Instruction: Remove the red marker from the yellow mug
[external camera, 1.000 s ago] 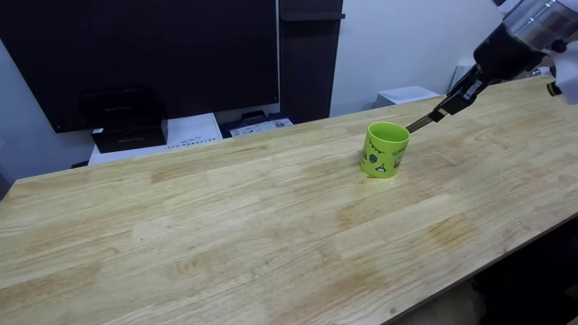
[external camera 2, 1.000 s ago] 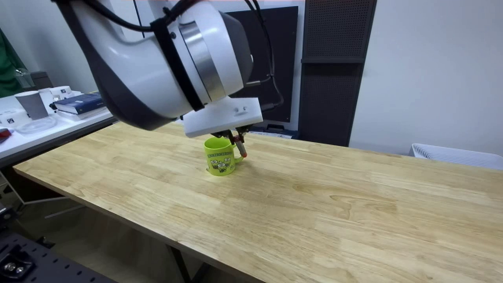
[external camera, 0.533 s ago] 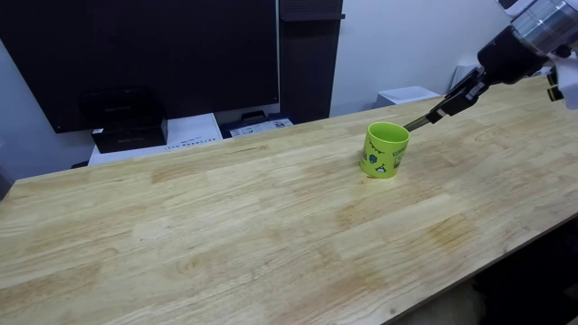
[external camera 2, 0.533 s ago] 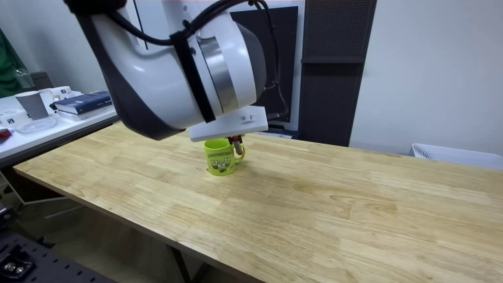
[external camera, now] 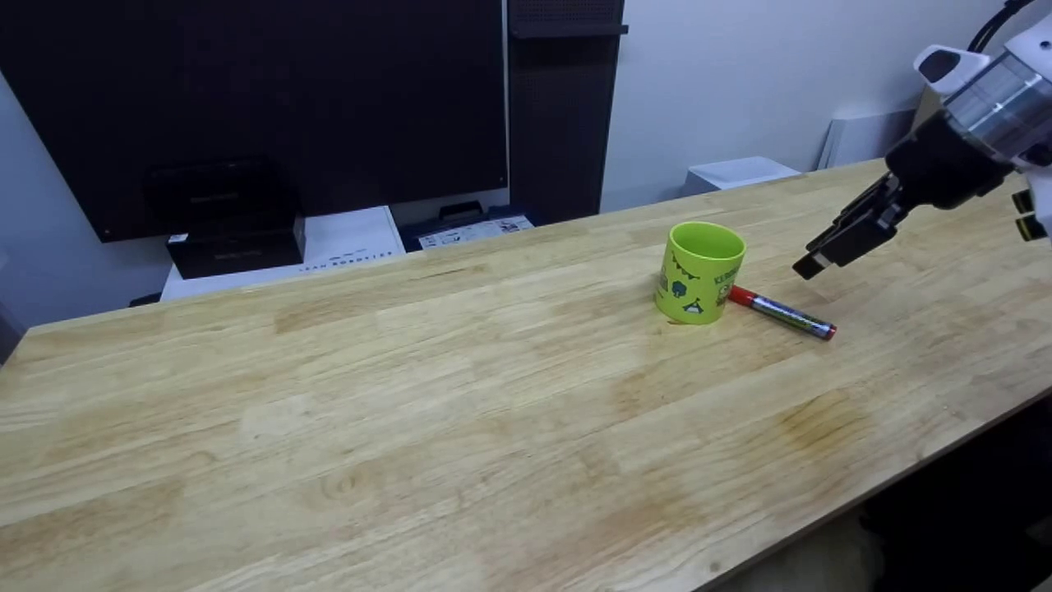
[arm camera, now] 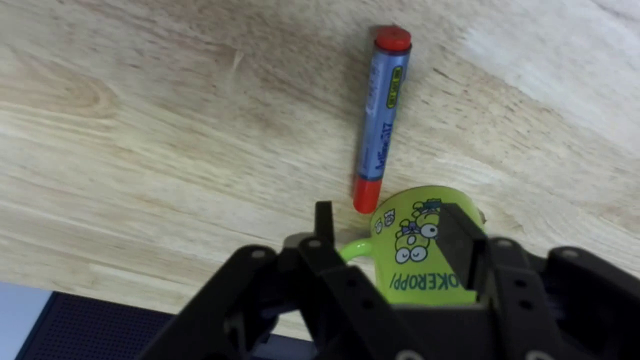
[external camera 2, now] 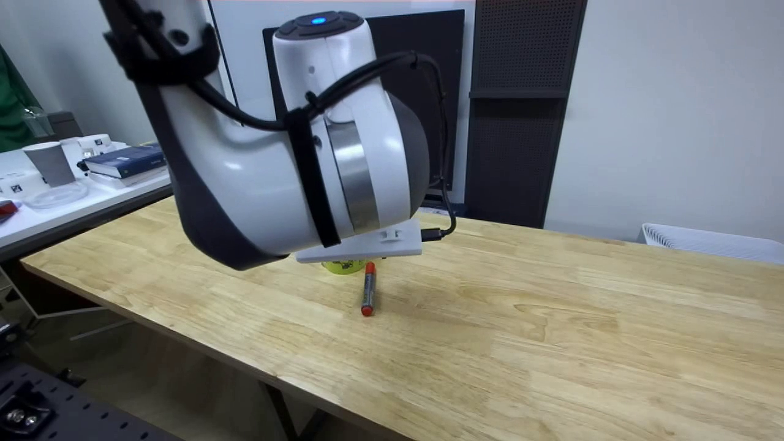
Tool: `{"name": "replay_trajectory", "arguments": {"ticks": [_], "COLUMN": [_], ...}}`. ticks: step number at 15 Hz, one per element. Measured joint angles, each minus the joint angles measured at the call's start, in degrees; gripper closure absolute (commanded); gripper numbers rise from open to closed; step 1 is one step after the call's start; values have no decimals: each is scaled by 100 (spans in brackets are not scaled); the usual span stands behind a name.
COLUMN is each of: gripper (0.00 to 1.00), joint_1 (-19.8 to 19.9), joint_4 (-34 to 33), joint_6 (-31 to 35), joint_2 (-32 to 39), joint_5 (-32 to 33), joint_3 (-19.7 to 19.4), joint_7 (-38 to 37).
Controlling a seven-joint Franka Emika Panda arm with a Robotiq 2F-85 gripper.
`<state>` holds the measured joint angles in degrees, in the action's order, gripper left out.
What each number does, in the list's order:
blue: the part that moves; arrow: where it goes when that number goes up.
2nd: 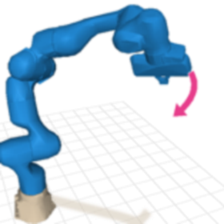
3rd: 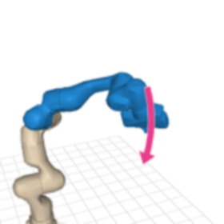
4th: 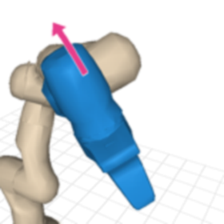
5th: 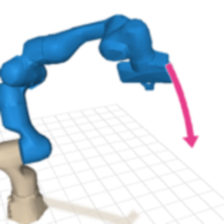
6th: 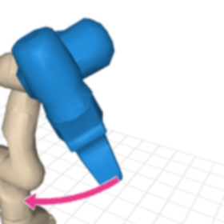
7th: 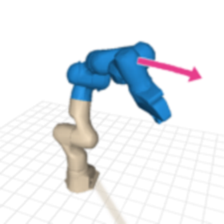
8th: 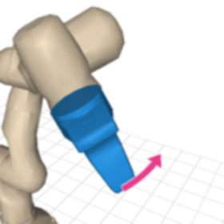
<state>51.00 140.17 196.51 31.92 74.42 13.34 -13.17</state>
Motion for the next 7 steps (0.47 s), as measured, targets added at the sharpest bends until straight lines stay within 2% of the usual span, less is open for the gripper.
{"name": "replay_trajectory", "arguments": {"ticks": [1, 3, 5, 7], "gripper": [4, 0, 0, 0], "joint_1": [0, 7, 39, 39], "joint_4": [-5, -2, 52, 93], "joint_6": [-57, -327, -1084, -1971], "joint_2": [52, 131, 185, 172], "joint_5": [0, -4, -154, -795], "joint_3": [6, 78, 370, 773], "joint_7": [-5, -84, -287, -272]}}
